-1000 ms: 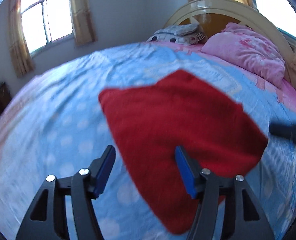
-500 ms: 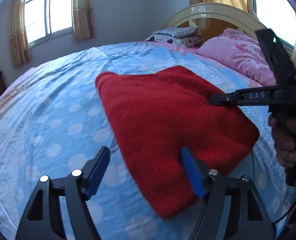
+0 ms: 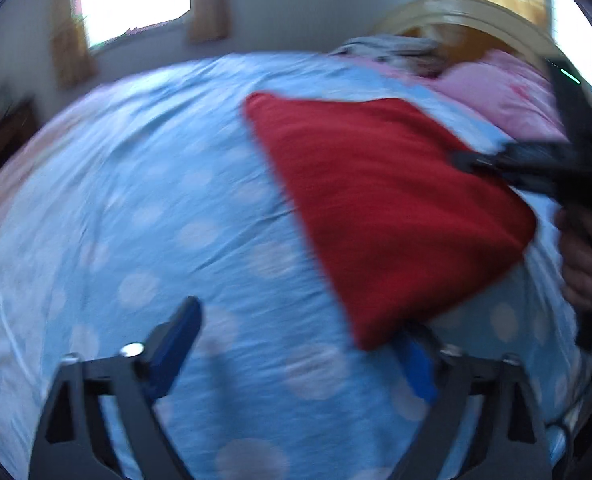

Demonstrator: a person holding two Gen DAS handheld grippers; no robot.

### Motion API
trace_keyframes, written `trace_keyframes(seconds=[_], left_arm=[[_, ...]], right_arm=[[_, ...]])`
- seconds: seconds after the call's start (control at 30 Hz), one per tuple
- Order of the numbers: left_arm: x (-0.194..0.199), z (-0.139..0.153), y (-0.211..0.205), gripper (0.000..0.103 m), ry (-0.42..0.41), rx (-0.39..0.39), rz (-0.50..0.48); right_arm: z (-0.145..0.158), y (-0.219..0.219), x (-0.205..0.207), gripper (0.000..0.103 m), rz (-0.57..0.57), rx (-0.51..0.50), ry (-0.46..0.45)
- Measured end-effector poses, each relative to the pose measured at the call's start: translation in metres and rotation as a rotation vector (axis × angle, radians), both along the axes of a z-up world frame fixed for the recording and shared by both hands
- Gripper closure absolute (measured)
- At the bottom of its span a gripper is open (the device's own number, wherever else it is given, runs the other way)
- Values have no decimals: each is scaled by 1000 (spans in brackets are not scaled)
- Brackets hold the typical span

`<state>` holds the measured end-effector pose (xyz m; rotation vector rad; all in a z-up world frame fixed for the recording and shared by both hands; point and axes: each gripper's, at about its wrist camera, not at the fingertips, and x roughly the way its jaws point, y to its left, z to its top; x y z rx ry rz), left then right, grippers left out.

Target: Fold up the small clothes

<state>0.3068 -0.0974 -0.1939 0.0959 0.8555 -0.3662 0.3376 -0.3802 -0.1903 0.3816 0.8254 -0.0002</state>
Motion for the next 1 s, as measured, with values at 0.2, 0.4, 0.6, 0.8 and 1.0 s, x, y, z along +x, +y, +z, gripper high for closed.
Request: trace_keyframes(seconds=[0.2,0.4,0.6,0.8,1.0], left_arm=[[-19,1,13,2,11,-4,29],[-48,42,22,2,-127,-69,20],[-13,59,-3,0,-258,-23,48],[17,19,-22,0,-159,44,26],[8,13,-28,0,-147,58,-22]], right_arm=[[7,2,-2,79,10,-45,0],[58,15,-18,75,30,-227,-200],[60,44,27,75,228,-221,-152],[11,27,54,75,196,-240,15],[-3,4,40,75,189,-145,-13]])
